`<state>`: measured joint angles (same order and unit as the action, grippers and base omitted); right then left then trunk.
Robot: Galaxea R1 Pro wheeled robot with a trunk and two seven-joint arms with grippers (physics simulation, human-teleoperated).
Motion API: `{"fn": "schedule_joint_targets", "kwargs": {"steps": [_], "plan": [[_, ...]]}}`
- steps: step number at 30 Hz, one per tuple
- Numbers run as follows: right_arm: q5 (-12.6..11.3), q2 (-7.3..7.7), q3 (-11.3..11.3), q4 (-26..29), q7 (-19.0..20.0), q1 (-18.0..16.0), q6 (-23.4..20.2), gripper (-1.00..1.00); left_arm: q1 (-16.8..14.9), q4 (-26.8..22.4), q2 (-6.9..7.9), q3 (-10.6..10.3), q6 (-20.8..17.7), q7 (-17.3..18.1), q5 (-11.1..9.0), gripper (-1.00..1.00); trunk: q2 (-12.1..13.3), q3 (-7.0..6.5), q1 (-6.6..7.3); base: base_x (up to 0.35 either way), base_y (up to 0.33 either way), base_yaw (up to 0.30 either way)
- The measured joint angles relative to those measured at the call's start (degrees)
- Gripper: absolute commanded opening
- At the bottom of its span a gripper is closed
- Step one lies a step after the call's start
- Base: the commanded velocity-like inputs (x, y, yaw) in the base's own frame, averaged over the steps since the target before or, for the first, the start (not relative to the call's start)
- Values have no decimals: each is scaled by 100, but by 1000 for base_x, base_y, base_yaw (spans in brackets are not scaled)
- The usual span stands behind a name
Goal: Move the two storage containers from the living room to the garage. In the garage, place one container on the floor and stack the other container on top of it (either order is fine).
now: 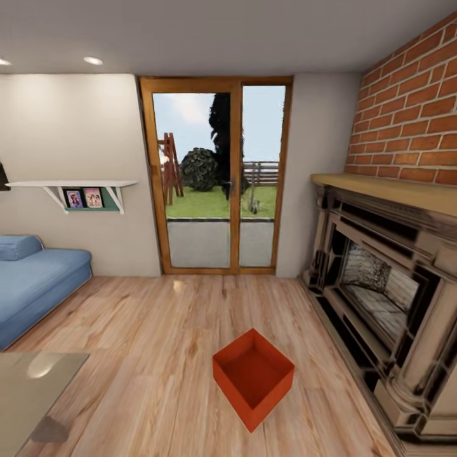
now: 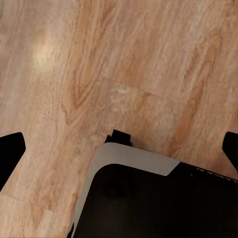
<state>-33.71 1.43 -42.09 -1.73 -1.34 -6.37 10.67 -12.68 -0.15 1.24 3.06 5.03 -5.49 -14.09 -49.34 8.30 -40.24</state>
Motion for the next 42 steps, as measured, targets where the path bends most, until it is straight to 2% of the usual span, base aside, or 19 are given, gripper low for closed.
{"fn": "schedule_joint_targets", "kwargs": {"steps": [35, 42], "plan": [[-9, 0, -9, 0, 0, 0, -6, 100, 0, 0, 0, 0, 5, 0, 0, 100, 0, 0, 0, 321, 2, 268], [-9, 1, 0, 2, -1, 1, -2, 100, -1, 2, 0, 0, 4, -1, 0, 100, 0, 0, 0, 321, 77, 72]]}}
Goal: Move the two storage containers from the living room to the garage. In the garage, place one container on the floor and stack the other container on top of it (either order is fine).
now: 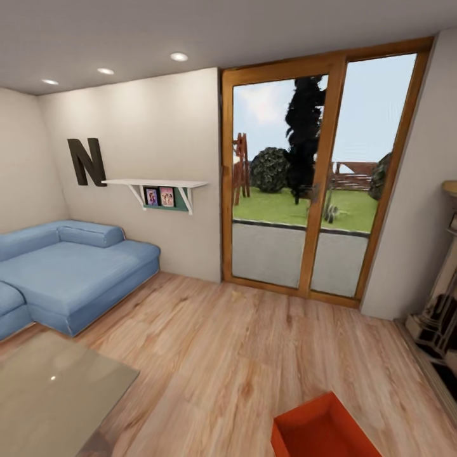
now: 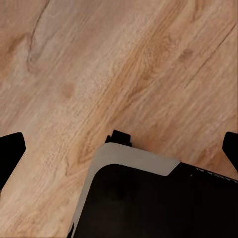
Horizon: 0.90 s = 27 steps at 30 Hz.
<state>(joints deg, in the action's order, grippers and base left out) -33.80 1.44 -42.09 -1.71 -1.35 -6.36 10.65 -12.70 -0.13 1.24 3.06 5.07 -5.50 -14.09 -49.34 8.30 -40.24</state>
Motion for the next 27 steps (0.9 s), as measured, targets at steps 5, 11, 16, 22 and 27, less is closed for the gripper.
{"fn": "schedule_joint_targets", "kwargs": {"steps": [5, 11, 16, 22, 27], "plan": [[-51, 0, 68, 1, 0, 1, 1, 100, -1, 1, 0, 0, 2, -1, 0, 100, 0, 0, 0, 321, 120, -25], [-69, 1, 101, 3, -1, 2, 3, 100, -2, 2, -9, -7, 4, -2, 5, 100, 1, 0, -1, 277, 223, -221], [-70, 1, 107, 4, -1, 2, 4, 100, -2, 3, -9, -6, 4, -2, 6, 100, 1, 0, -1, 200, 303, -285], [-70, 1, 108, 4, 0, 2, 3, 100, -2, 3, -9, -3, 4, -2, 1, 100, 1, 0, -2, 143, 328, -289], [-70, 1, 108, 4, 0, 2, 3, 100, -2, 3, -9, -2, 4, -3, 1, 100, 1, 0, -2, 121, 332, -289]]}}
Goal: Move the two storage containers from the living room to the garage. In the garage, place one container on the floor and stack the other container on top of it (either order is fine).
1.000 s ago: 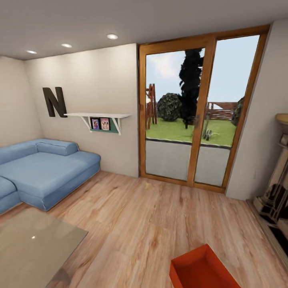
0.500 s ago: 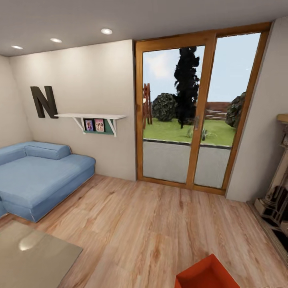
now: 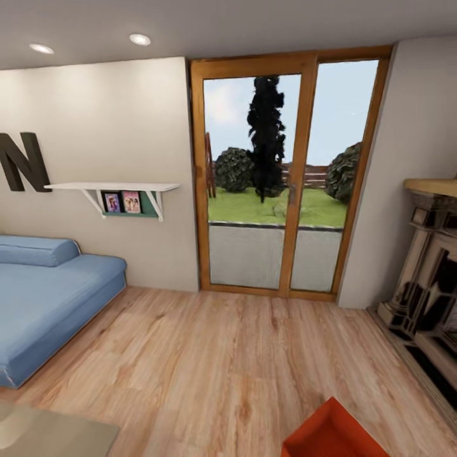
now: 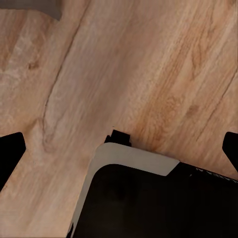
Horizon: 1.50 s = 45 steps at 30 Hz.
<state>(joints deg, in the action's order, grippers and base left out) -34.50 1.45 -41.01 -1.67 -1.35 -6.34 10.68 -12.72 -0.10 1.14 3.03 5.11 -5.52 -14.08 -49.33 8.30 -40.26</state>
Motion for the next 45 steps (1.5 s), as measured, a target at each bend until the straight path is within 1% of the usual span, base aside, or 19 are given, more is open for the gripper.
{"fn": "schedule_joint_targets", "kwargs": {"steps": [15, 45], "plan": [[0, 0, 5, -1, -1, 0, 6, 100, 0, 0, 0, -3, -1, 1, 0, 100, 0, 0, 0, 116, 305, -289], [-10, 8, 17, -3, 8, -1, 8, 100, 0, -1, 0, 1, 7, 3, 0, 100, 0, 0, -1, 6, 11, -289]]}}
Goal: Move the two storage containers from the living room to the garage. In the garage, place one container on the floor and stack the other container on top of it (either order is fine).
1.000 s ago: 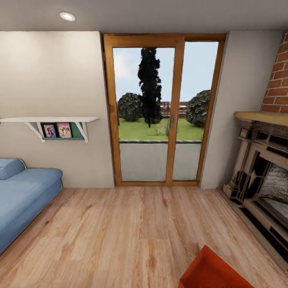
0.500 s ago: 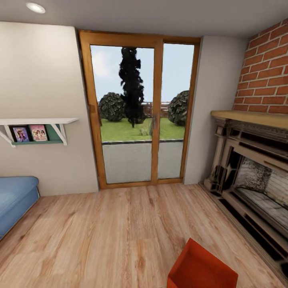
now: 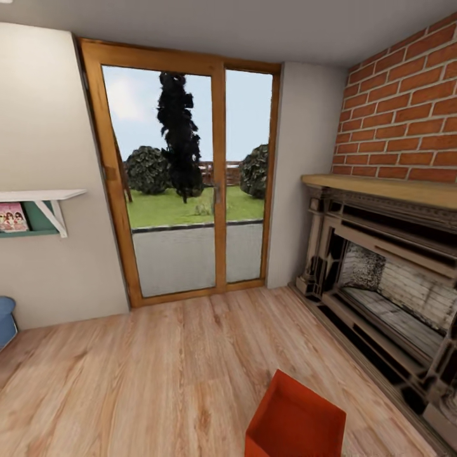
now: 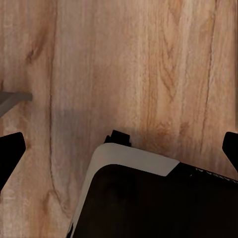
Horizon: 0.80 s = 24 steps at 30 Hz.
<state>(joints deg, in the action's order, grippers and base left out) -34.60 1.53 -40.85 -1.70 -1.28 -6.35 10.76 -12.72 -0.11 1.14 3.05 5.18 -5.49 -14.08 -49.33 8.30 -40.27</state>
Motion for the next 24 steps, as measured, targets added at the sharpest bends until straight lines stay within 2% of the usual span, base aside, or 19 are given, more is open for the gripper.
{"fn": "schedule_joint_targets", "kwargs": {"steps": [5, 24], "plan": [[0, 0, 1, 1, 0, 0, -1, 100, 0, 0, 0, -1, 1, -1, 0, 100, 0, 0, 1, 75, 58, -289], [0, 0, -2, 2, 1, 1, -11, 100, 0, 0, 0, -4, 1, -2, 0, 100, 0, 0, 2, 226, 251, -289]]}}
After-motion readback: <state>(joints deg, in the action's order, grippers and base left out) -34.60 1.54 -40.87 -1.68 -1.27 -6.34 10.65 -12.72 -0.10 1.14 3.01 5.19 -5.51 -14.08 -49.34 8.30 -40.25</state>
